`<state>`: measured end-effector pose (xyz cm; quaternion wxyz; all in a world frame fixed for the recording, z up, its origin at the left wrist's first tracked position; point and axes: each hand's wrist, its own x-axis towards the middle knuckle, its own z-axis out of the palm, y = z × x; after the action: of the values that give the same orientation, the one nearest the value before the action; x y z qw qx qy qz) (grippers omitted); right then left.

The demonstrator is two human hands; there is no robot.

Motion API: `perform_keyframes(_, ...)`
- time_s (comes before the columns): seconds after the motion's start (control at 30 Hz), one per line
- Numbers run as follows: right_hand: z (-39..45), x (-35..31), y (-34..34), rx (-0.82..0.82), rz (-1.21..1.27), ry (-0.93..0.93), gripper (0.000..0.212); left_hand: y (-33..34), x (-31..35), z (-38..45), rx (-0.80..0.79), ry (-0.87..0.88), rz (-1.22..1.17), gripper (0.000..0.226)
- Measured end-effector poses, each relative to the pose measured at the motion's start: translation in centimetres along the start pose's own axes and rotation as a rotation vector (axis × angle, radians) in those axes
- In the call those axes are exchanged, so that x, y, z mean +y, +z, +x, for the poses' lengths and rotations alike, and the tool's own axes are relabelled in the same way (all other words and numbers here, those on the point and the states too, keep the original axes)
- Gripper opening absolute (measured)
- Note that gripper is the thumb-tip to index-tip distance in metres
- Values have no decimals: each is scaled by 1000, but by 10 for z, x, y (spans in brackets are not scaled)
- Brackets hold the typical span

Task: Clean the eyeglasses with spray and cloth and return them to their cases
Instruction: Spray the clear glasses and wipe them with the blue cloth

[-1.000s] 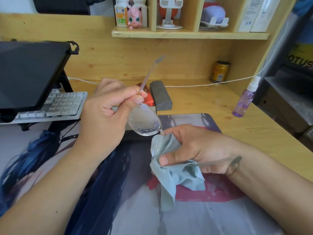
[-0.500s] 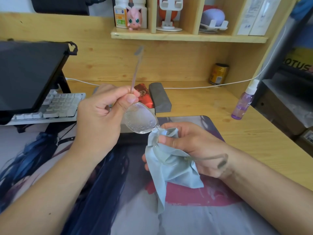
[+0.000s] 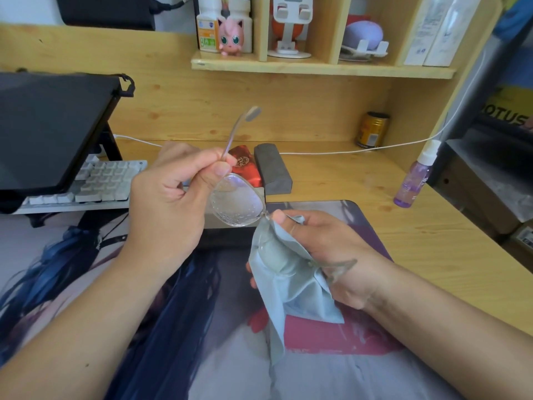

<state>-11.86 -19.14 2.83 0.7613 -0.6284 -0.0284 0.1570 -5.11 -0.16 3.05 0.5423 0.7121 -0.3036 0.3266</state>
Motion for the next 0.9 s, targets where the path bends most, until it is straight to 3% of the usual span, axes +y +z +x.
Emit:
perform_keyframes(0.1,4,5,-2,153,-63,-109,34,-1,0,0,7,14,23,13)
perform_keyframes(0.2,7,2,-9,279,-48,-168,47,-3,1,0,26,42,47,11)
perform_keyframes(0.33,13,-9,-33,362,111,-136,33,-5,0,0,71,58,62,9)
perform_keyframes(0.4,14,-16,-43,307,217,-123,25,-3,0,-1,65,85,70,9)
perform_keyframes(0.5,7,-25,-44,162,374,-146,34,-1,0,-2,49,128,89,8)
perform_keyframes(0.6,3,-26,-35,-282,481,-32,42,-1,2,-3,59,172,117,9)
perform_keyframes(0.77,6,-9,-36,-328,-75,34,13,-3,6,-1,82,237,167,9)
perform_keyframes(0.9,3,-15,-40,-347,-229,148,16,-1,8,-2,56,263,213,21)
